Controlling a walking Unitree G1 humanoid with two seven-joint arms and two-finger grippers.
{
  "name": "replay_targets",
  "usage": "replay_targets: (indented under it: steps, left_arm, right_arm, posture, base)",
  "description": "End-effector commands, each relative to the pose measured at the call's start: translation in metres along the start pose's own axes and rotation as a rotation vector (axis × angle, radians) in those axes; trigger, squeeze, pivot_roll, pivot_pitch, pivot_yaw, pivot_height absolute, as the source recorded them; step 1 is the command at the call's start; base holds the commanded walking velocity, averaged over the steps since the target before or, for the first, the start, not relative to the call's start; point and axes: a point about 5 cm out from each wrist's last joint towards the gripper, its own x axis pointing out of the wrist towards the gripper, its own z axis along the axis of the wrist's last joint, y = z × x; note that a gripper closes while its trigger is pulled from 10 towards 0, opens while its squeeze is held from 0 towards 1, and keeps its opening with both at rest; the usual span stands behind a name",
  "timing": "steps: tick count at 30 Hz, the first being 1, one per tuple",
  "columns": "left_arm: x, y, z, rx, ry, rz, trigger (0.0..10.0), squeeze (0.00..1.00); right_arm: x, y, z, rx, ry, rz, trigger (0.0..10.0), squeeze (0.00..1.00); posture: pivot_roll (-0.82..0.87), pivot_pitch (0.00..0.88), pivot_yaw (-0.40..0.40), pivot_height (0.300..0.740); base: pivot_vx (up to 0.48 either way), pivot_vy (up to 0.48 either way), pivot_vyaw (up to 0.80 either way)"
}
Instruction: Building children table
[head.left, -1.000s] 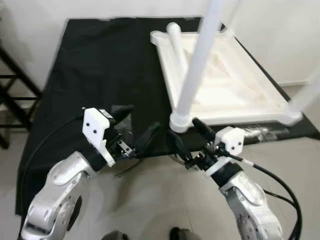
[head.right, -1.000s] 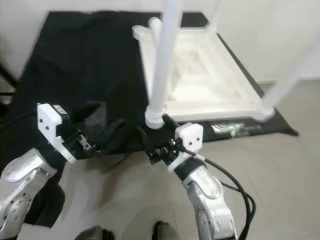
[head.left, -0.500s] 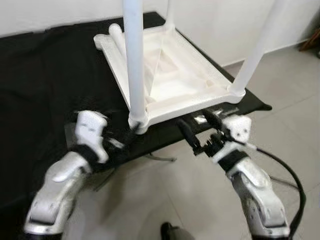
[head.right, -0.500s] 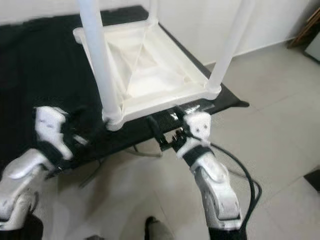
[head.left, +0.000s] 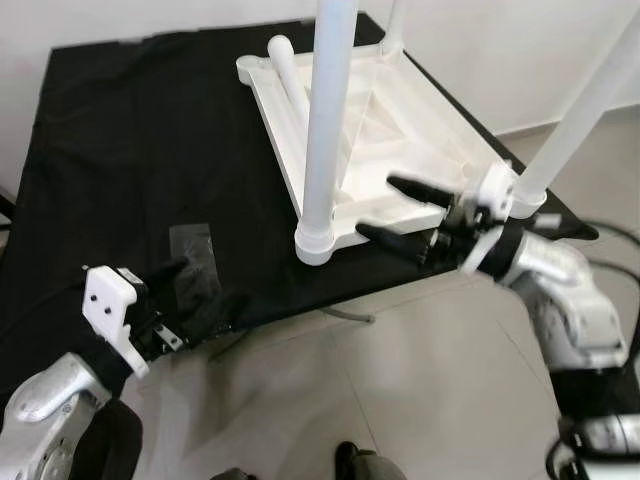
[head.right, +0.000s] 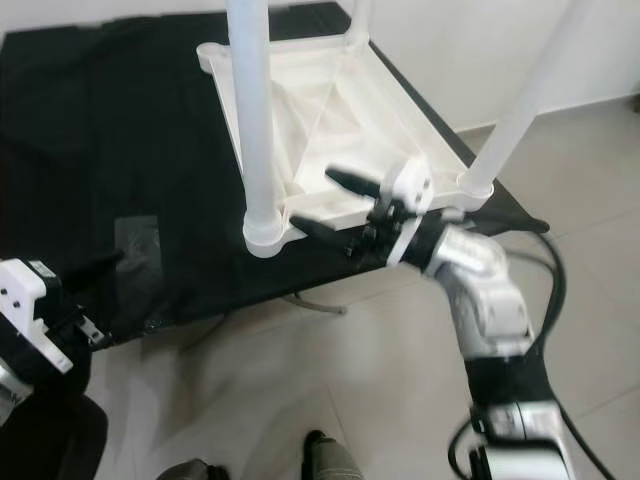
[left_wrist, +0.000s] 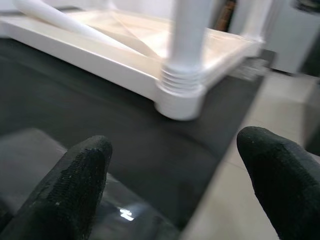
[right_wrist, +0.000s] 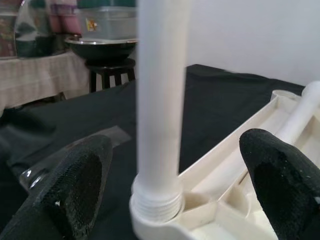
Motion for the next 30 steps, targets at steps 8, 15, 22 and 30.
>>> replay_targets:
  steps: [8,15,22,30]
  left_arm:
    - [-0.003,-0.031,0.003,0.062,0.016,-0.092,10.0,0.00]
    - [0.002,-0.034,0.034,0.083,-0.099,-0.088,10.0,0.00]
    - [-0.001,-0.039,0.071,0.119,-0.198,-0.139,10.0,0.00]
    - [0.004,-0.044,0.080,0.123,-0.209,-0.169,10.0,0.00]
  right_arm:
    - [0.029,0.001,0.004,0.079,0.005,0.362,10.0,0.00]
    - [0.057,-0.005,0.000,0.057,0.000,0.342,10.0,0.00]
    - [0.076,-0.012,0.006,0.051,-0.053,0.287,10.0,0.00]
    - [0.102,0.007,0.015,-0.004,-0.100,0.444,10.0,0.00]
  posture:
    - [0.09,0.349,-0.118,0.740]
    - [0.11,0.393,-0.132,0.740]
    - [0.13,0.431,-0.131,0.740]
    - [0.15,0.441,-0.127,0.740]
  base:
    - [0.000,0.000,0.00]
    - [0.000,0.000,0.00]
    - [0.000,0.000,0.00]
    - [0.000,0.000,0.00]
